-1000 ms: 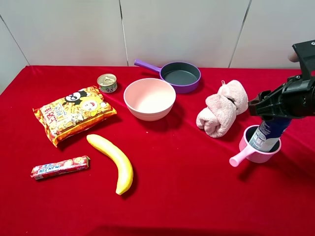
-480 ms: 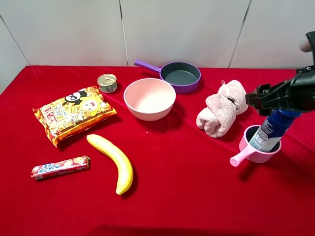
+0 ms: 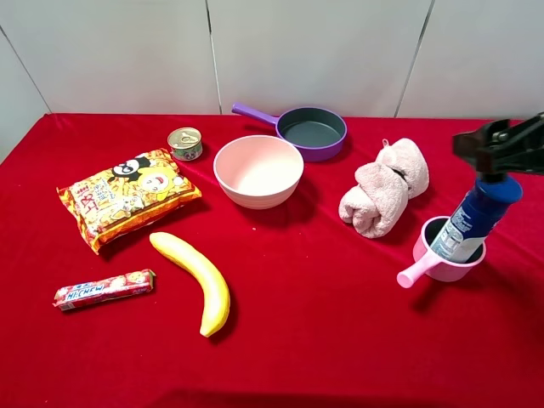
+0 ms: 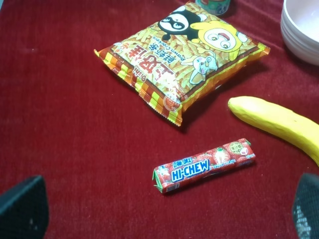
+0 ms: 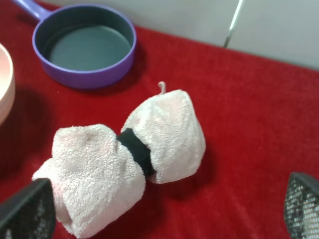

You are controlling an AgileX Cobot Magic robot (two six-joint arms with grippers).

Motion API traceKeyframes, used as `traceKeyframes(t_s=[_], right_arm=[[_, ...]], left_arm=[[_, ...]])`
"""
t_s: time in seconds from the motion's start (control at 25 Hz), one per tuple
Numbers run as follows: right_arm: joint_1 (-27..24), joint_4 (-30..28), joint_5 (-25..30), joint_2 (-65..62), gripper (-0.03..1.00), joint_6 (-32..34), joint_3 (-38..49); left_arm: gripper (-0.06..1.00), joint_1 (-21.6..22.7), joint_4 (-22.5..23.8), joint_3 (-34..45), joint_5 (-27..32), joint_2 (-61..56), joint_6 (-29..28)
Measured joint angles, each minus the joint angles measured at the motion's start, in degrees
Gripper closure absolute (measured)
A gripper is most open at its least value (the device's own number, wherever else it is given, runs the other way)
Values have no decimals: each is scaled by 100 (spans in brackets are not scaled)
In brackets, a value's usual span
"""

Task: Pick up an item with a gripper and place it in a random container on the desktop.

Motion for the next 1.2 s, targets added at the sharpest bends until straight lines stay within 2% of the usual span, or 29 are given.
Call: traceKeyframes(t_s=[0.2, 0.44, 0.84, 1.2], right_arm=[[0, 113, 649, -741, 28, 0, 0], [0, 405, 1755, -1687, 28, -51, 0], [0, 878, 3114, -2887, 28, -198, 0], [0, 1111, 3334, -3467, 28, -205, -19]], left_arm=[[-3, 0, 0, 0, 0, 0, 0], [-3, 0, 0, 0, 0, 0, 0], [-3, 0, 0, 0, 0, 0, 0], [-3, 0, 0, 0, 0, 0, 0]])
